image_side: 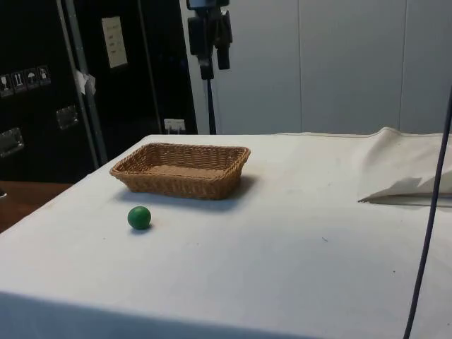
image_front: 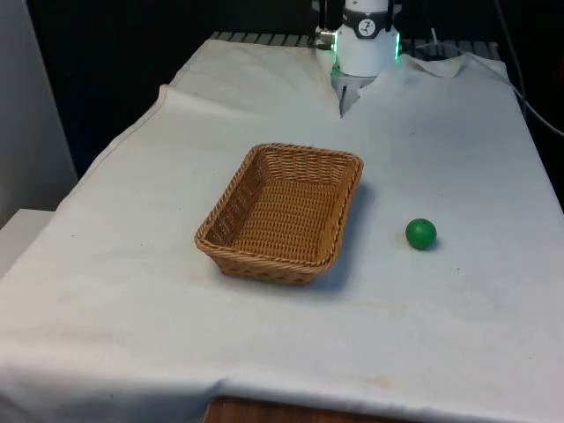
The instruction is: Pick up the ball and place it into the basket.
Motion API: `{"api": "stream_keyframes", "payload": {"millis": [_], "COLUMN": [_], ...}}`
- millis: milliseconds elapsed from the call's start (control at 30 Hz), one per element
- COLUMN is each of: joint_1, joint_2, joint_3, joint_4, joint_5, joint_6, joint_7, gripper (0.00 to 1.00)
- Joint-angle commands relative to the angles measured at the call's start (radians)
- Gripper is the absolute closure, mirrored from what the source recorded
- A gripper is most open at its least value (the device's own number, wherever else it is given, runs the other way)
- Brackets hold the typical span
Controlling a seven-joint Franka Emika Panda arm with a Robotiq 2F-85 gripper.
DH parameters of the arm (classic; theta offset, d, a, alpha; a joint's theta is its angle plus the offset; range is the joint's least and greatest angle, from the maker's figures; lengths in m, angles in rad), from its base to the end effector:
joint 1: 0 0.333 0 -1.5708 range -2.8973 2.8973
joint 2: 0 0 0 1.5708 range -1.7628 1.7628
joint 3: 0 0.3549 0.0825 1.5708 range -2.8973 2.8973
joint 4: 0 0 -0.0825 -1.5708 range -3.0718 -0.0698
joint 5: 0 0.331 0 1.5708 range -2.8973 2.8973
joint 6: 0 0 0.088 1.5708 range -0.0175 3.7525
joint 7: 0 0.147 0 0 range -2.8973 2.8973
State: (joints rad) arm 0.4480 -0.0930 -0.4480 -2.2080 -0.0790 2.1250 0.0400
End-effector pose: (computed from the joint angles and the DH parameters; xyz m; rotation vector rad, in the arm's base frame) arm 0.4657 -0.0098 0.4427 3.1147 0.0050 0.0035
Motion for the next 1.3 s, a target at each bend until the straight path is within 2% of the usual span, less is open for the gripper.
{"api": "stream_keyframes", "payload": {"millis": [0, 433, 1000, 1033, 1067, 1233, 1267], "joint_1": [0.003, 0.003, 0.005, 0.004, 0.005, 0.003, 0.004], "joint_2": [0.013, 0.059, 0.185, 0.175, 0.198, 0.235, 0.226], "joint_3": [0.002, 0.018, 0.047, 0.045, 0.049, 0.055, 0.051], "joint_4": [0.008, 0.031, 0.106, 0.100, 0.114, 0.128, 0.124], "joint_5": [0.008, 0.016, 0.064, 0.052, 0.070, 0.099, 0.081], "joint_6": [0.005, 0.032, 0.100, 0.093, 0.107, 0.139, 0.131], "joint_7": [0.002, 0.003, 0.010, 0.011, 0.009, 0.003, 0.010], "gripper": [0.00, 0.00, 0.00, 0.00, 0.00, 0.00, 0.00]}}
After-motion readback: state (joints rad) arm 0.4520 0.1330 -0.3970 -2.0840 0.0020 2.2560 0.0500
